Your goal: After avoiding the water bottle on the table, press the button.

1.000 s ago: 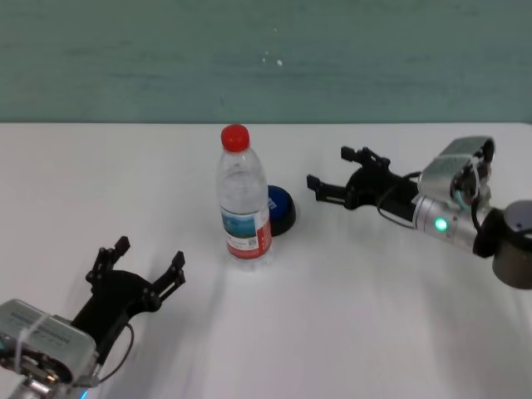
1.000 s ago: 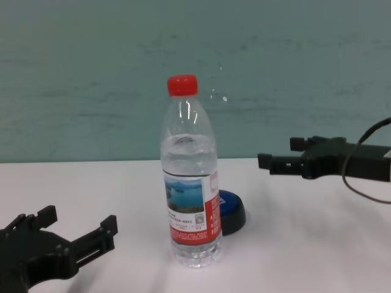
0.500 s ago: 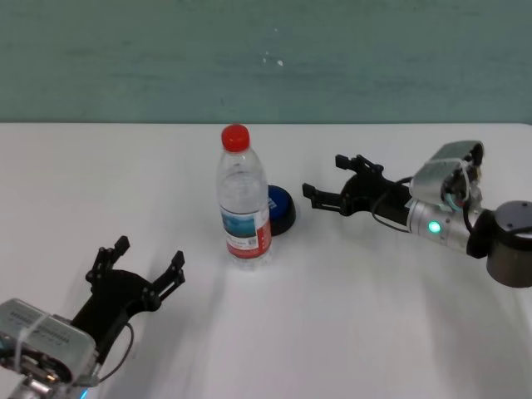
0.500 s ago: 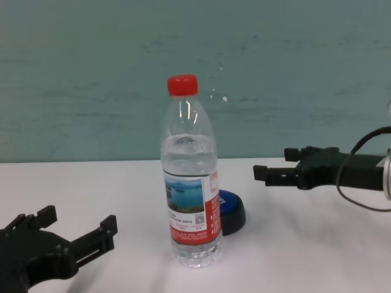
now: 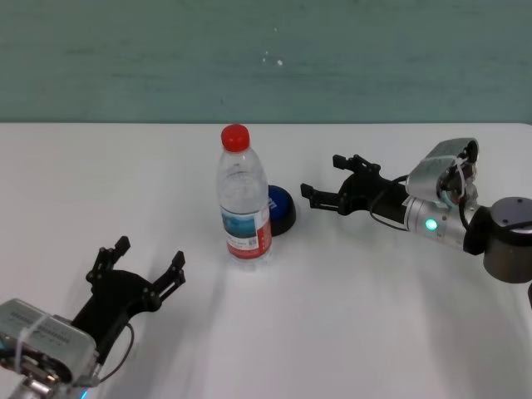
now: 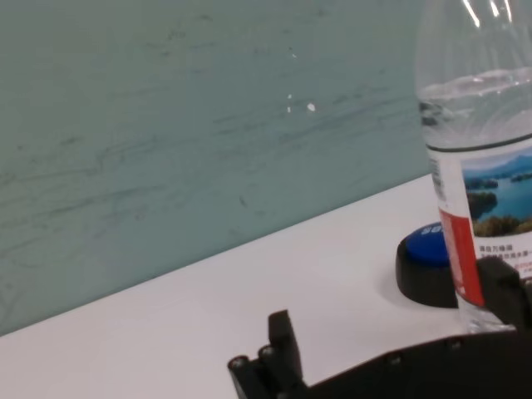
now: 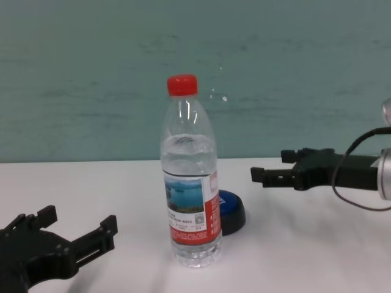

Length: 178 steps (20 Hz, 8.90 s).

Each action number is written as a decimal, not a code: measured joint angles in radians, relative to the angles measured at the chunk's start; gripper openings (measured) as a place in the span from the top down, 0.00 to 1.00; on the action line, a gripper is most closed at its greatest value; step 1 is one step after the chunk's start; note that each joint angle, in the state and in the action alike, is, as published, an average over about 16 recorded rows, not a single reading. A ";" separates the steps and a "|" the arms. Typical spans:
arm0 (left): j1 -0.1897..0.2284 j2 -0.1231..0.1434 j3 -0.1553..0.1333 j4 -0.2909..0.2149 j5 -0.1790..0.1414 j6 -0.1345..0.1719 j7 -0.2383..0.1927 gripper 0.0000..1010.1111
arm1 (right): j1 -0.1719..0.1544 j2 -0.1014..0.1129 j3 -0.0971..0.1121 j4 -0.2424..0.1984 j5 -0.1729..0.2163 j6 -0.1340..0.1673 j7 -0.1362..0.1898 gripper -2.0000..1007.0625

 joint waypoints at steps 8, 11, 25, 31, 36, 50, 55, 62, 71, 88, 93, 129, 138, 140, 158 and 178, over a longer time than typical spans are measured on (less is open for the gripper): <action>0.000 0.000 0.000 0.000 0.000 0.000 0.000 0.01 | 0.032 -0.018 -0.009 0.042 -0.007 -0.009 0.016 0.00; 0.000 0.000 0.000 0.000 0.000 0.000 0.000 0.01 | 0.042 -0.024 -0.012 0.055 -0.010 -0.013 0.021 0.00; 0.000 0.000 0.000 0.000 0.000 0.000 0.000 0.01 | 0.084 -0.057 -0.024 0.128 -0.018 -0.029 0.045 0.00; 0.000 0.000 0.000 0.000 0.000 0.000 0.000 0.01 | 0.102 -0.072 -0.028 0.164 -0.022 -0.038 0.056 0.00; 0.000 0.000 0.000 0.000 0.000 0.000 0.000 0.01 | 0.112 -0.085 -0.031 0.194 -0.024 -0.046 0.064 0.00; 0.000 0.000 0.000 0.000 0.000 0.000 0.000 0.01 | 0.122 -0.112 -0.023 0.279 -0.025 -0.068 0.084 0.00; 0.000 0.000 0.000 0.000 0.000 0.000 0.000 0.01 | 0.121 -0.116 -0.016 0.299 -0.024 -0.071 0.088 0.00; 0.000 0.000 0.000 0.000 0.000 0.000 0.000 0.01 | 0.119 -0.116 -0.012 0.304 -0.030 -0.070 0.088 0.00; 0.000 0.000 0.000 0.000 0.000 0.000 0.000 0.01 | 0.127 -0.116 -0.017 0.294 -0.046 -0.066 0.085 0.00; 0.000 0.000 0.000 0.000 0.000 0.000 0.000 0.01 | 0.174 -0.142 -0.024 0.357 -0.062 -0.079 0.103 0.00; 0.000 0.000 0.000 0.000 0.000 0.000 0.000 0.01 | 0.199 -0.161 -0.024 0.402 -0.069 -0.094 0.114 0.00; 0.000 0.000 0.000 0.000 0.000 0.000 0.000 0.01 | 0.140 -0.138 0.010 0.235 -0.097 -0.054 0.102 0.00; 0.000 0.000 0.000 0.000 0.000 0.000 0.000 0.01 | 0.041 -0.057 0.012 0.031 -0.062 0.005 0.050 0.00; 0.000 0.000 0.000 0.000 0.000 0.000 0.000 0.01 | 0.015 -0.037 0.016 -0.012 -0.053 0.016 0.035 0.00; 0.000 0.000 0.000 0.000 0.000 0.000 0.000 0.01 | -0.342 0.115 0.147 -0.456 0.047 0.048 -0.176 0.00; 0.000 0.000 0.000 0.000 0.000 0.000 0.000 0.01 | -0.554 0.023 0.255 -0.551 0.051 -0.021 -0.310 0.00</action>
